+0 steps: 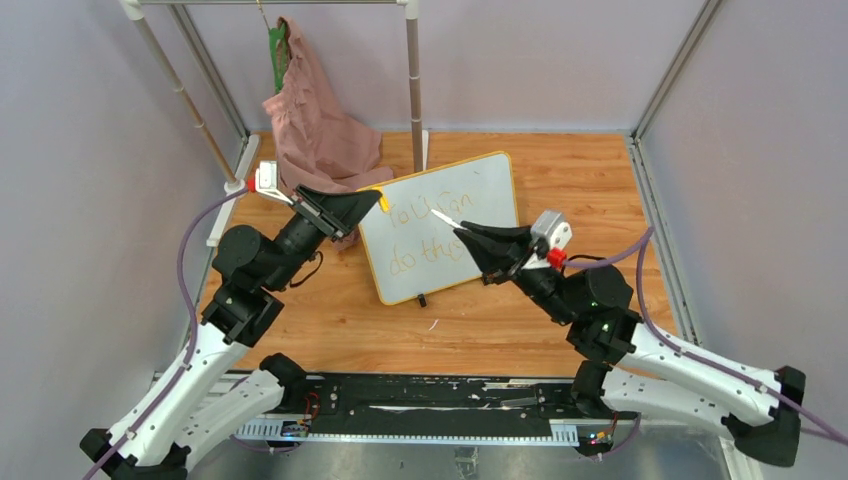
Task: Write a sentence on the whiteboard
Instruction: Close the whiteboard marker at the center of the board.
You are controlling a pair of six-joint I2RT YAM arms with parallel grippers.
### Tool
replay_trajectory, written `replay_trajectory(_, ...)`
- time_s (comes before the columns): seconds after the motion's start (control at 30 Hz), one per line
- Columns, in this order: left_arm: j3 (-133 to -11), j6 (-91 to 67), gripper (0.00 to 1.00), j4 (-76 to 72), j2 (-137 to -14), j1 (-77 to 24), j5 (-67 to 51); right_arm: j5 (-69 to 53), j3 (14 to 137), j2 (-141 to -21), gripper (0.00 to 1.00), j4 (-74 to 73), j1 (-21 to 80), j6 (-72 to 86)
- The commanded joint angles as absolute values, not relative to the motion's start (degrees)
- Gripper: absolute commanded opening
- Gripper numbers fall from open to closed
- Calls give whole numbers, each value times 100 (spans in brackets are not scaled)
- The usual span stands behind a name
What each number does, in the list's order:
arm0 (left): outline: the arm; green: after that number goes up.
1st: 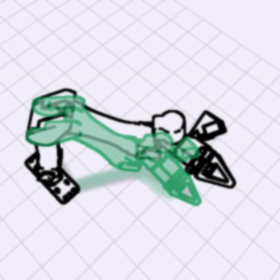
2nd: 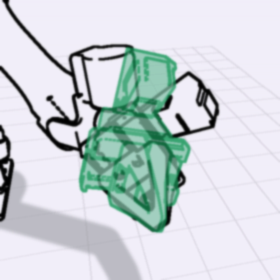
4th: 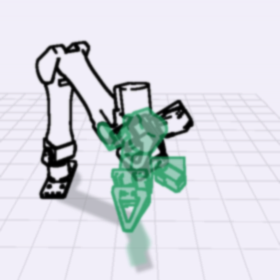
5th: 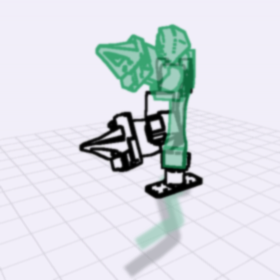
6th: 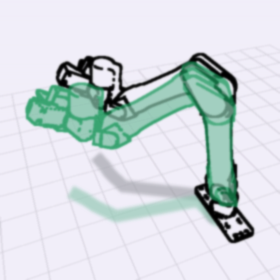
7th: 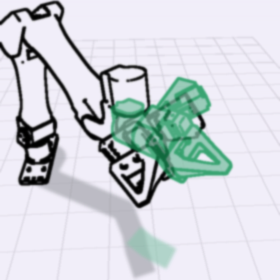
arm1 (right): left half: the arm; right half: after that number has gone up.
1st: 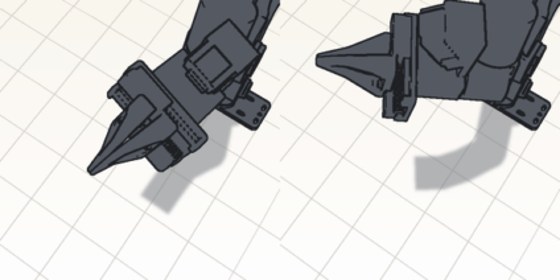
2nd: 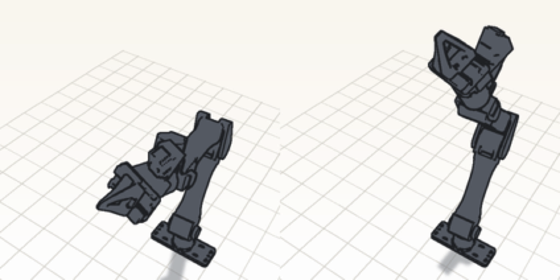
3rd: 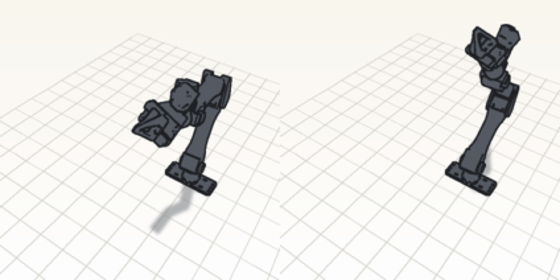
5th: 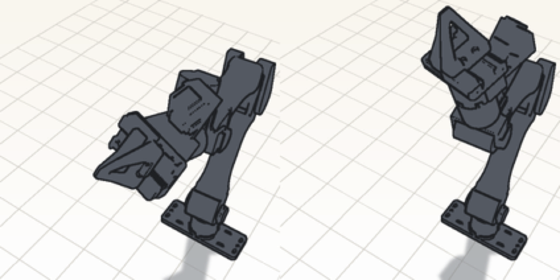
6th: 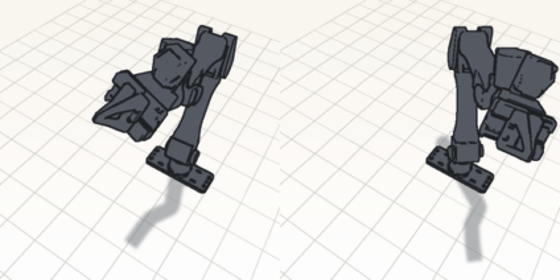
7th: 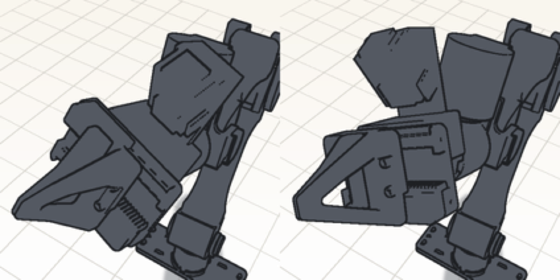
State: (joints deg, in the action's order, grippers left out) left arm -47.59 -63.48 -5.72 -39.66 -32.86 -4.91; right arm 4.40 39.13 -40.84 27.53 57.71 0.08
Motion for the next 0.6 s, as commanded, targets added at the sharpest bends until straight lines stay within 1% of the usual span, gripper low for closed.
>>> replay_trajectory(0.0, -5173, -6558, 0, -1361, -4071, -3331, -467, 1179, 4258, -4560, 0, 4464, 6842, -2518)
replay_trajectory(0.2, -5664, -6642, 0, -1641, -4270, -3329, -343, 1300, 4338, -5271, 0, 5844, 7648, -4086)
replay_trajectory(0.33, -6033, -6645, 0, -1676, -4407, -3328, -404, 1180, 4497, -5728, 0, 6389, 8155, -5300)
replay_trajectory(0.57, -6414, -6734, 0, -1813, -4519, -3330, -515, 1293, 4764, -6419, 0, 7463, 8643, -6734)
